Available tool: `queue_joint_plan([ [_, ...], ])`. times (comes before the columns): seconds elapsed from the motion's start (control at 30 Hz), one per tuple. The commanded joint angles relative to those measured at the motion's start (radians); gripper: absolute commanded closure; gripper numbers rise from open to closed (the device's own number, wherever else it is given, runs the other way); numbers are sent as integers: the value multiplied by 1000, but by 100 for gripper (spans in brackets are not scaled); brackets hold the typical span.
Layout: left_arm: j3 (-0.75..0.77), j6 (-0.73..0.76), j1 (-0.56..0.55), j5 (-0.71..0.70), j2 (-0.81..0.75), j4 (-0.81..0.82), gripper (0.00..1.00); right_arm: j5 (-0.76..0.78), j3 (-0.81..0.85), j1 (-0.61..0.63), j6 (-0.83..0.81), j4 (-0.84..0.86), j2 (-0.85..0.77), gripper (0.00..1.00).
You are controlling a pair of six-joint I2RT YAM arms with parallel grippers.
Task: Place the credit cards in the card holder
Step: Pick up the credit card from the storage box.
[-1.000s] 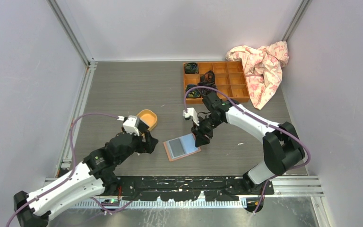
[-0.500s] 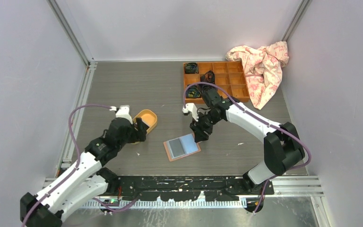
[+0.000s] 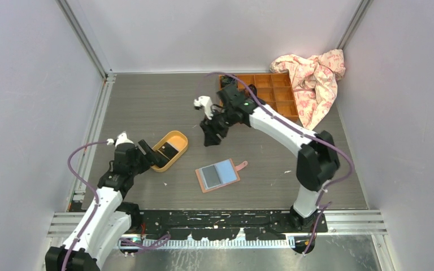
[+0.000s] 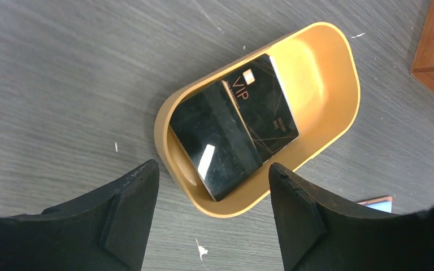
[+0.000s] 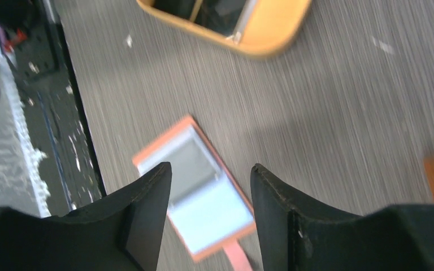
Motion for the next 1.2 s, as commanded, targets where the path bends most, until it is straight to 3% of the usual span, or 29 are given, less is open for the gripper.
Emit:
queue_joint_plan([
  [0.0,-44,-104,8,-46,-90,22,30,-26,216,96,224,67,163,41],
  [0.2,-71,-129,7,-77,-165,-26,40,8,417,176,491,159,393,41],
  [0.4,-113,-135,8,-80,-170,-10,50,75,612,228,632,129,558,40],
  [0.77,-131,-134,8,-55,-117,16,58,256,779,243,646,38,720,38],
  [1.17,-135,-127,8,-5,-93,48,75,229,828,252,652,9,799,35],
])
